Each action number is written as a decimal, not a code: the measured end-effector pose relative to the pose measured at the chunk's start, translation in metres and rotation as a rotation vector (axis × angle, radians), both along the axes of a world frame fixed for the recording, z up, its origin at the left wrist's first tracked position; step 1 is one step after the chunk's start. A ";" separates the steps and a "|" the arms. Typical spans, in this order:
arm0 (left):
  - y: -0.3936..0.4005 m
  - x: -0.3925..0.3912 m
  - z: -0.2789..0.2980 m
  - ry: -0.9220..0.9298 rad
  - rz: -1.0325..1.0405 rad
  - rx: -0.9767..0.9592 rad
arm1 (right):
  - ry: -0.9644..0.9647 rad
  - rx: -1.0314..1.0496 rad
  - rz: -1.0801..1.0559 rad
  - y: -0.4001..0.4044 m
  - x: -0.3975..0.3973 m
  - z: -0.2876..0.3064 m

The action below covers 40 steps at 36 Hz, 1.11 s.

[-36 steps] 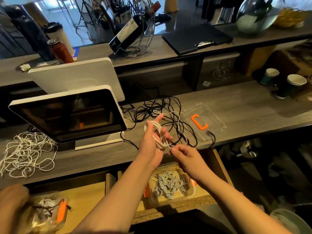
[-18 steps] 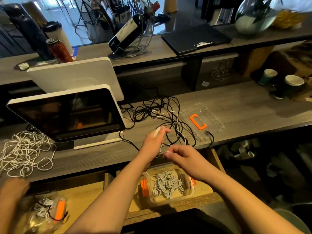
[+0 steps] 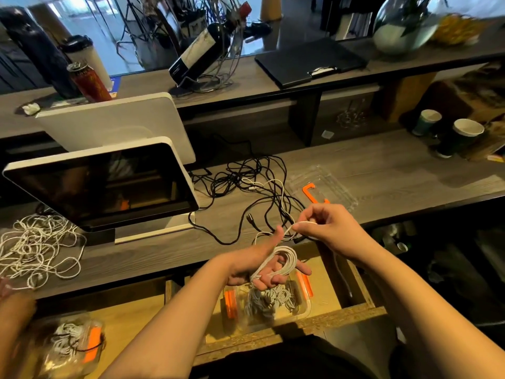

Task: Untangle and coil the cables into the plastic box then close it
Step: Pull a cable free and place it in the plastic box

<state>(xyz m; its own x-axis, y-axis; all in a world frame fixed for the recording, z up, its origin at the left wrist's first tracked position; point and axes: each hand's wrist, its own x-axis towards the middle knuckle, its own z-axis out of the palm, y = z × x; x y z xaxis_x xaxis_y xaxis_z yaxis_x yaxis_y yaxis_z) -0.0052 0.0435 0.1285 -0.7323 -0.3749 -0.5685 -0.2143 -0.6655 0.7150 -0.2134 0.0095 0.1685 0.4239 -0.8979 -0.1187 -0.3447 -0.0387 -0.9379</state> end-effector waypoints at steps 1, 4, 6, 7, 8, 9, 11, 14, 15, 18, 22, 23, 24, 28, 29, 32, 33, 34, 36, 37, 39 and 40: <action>0.000 0.001 0.002 -0.017 -0.032 -0.045 | 0.005 0.003 0.002 0.000 -0.001 -0.002; 0.000 -0.001 0.008 -0.085 -0.073 -0.196 | 0.024 -0.018 -0.010 0.001 -0.002 -0.008; 0.000 -0.004 0.011 -0.112 0.028 -0.258 | 0.013 -0.039 -0.042 0.002 -0.001 -0.010; 0.000 -0.005 0.011 -0.125 0.111 -0.257 | 0.009 -0.043 -0.068 0.002 -0.001 -0.012; -0.001 -0.005 0.011 -0.125 0.190 -0.238 | 0.001 -0.045 -0.102 0.003 -0.001 -0.014; -0.001 -0.004 0.011 -0.112 0.246 -0.216 | -0.011 -0.041 -0.137 0.004 -0.001 -0.016; -0.003 -0.005 0.012 -0.106 0.318 -0.200 | -0.036 -0.016 -0.203 0.006 0.000 -0.024; -0.005 -0.006 0.010 -0.224 0.411 -0.262 | -0.016 0.039 -0.221 0.012 0.007 -0.033; -0.005 -0.007 0.009 -0.218 0.441 -0.267 | -0.013 0.058 -0.219 0.015 0.010 -0.035; -0.004 -0.007 0.011 -0.069 0.533 -0.207 | -0.012 0.080 -0.230 0.024 0.021 -0.036; -0.005 -0.014 0.016 0.105 0.721 -0.098 | -0.039 0.122 -0.175 0.034 0.032 -0.040; -0.006 -0.017 0.017 0.118 0.752 -0.102 | -0.045 0.128 -0.154 0.037 0.036 -0.040; -0.006 -0.019 0.017 0.118 0.773 -0.119 | -0.047 0.126 -0.138 0.039 0.039 -0.039; -0.005 -0.025 0.015 0.120 0.865 -0.124 | -0.106 0.114 -0.121 0.046 0.051 -0.035; -0.005 -0.025 0.015 0.114 0.882 -0.129 | -0.121 0.113 -0.127 0.046 0.051 -0.034; -0.003 -0.028 0.013 0.064 0.909 -0.185 | -0.168 0.163 -0.127 0.045 0.050 -0.033; -0.002 -0.029 0.014 0.044 0.916 -0.204 | -0.197 0.185 -0.119 0.046 0.050 -0.032; -0.002 -0.029 0.014 0.020 0.920 -0.228 | -0.215 0.197 -0.113 0.046 0.051 -0.032; -0.002 -0.029 0.015 -0.023 0.923 -0.270 | -0.243 0.209 -0.129 0.047 0.051 -0.033; -0.003 -0.029 0.016 -0.037 0.922 -0.282 | -0.272 0.221 -0.158 0.047 0.051 -0.033; -0.003 -0.029 0.017 -0.047 0.919 -0.293 | -0.306 0.265 -0.192 0.045 0.051 -0.033; -0.003 -0.030 0.017 -0.053 0.913 -0.295 | -0.311 0.286 -0.185 0.043 0.051 -0.033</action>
<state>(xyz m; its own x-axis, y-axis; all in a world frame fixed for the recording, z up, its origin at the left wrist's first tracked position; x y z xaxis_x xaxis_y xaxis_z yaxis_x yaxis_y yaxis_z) -0.0348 0.0408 0.1459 -0.0630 -0.9211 -0.3841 0.2610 -0.3867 0.8845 -0.1628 0.0528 0.1355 0.3140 -0.9117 -0.2650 -0.0220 0.2721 -0.9620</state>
